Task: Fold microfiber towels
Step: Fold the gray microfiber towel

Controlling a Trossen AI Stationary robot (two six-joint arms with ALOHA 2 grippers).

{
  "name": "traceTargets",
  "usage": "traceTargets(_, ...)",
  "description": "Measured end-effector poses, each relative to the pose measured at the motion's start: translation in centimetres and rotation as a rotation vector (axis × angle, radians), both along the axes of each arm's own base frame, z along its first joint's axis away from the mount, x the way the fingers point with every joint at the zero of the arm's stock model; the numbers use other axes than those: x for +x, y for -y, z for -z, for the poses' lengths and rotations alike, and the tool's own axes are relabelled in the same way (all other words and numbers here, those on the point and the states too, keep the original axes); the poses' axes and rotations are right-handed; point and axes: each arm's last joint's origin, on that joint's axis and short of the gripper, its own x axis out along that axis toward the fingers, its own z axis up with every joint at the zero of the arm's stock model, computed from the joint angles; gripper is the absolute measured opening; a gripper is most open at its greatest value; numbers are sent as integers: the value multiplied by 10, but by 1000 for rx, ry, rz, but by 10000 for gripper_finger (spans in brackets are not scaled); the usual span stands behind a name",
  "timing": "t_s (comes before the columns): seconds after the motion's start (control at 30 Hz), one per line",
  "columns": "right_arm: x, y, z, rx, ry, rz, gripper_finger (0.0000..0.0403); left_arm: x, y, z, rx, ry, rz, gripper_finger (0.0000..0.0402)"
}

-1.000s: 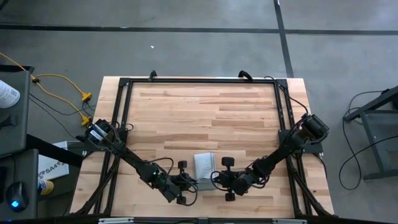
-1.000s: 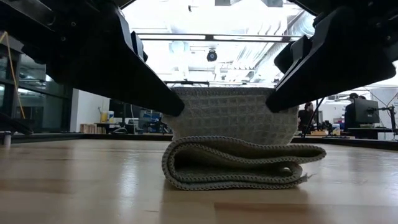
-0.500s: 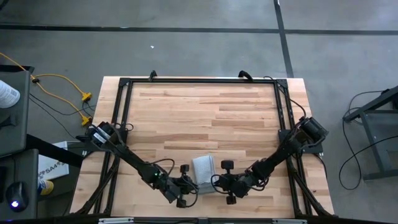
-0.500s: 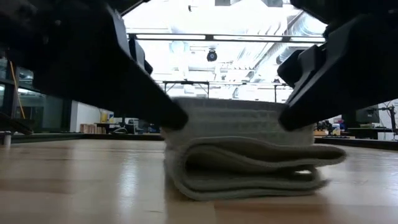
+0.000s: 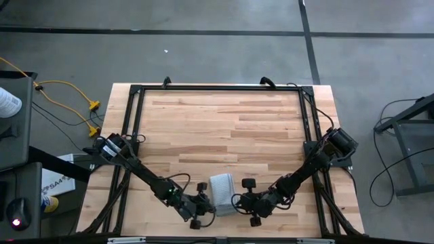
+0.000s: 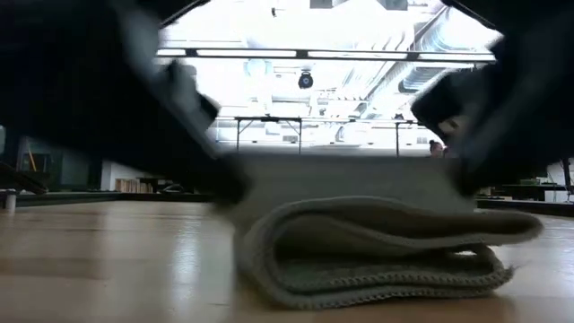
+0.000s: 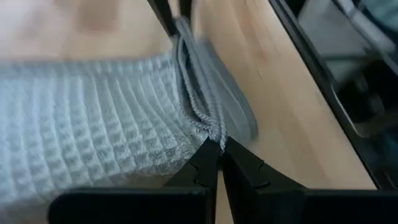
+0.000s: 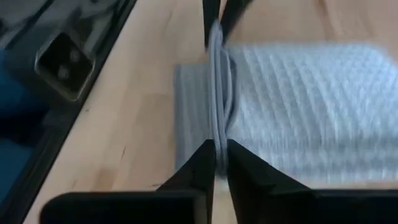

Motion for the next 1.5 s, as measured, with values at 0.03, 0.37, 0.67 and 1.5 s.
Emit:
traceTargets(0.03, -1, 0, 1, 2, -16, -14, 36, -1, 1, 1, 2, -8, 8, 15)
traceTargets(0.37, -1, -2, 0, 28, -11, -29, 94, 1, 2, -3, -20, 36, 6, 68)
traceTargets(0.67, -1, -1, 1, 12, -25, -30, 136, 3, 3, -8, -36, 88, 10, 151)
traceTargets(1.5, 15, 16, -30, 49, 114, -17, 71, 6, 0, -41, -119, 214, -26, 200)
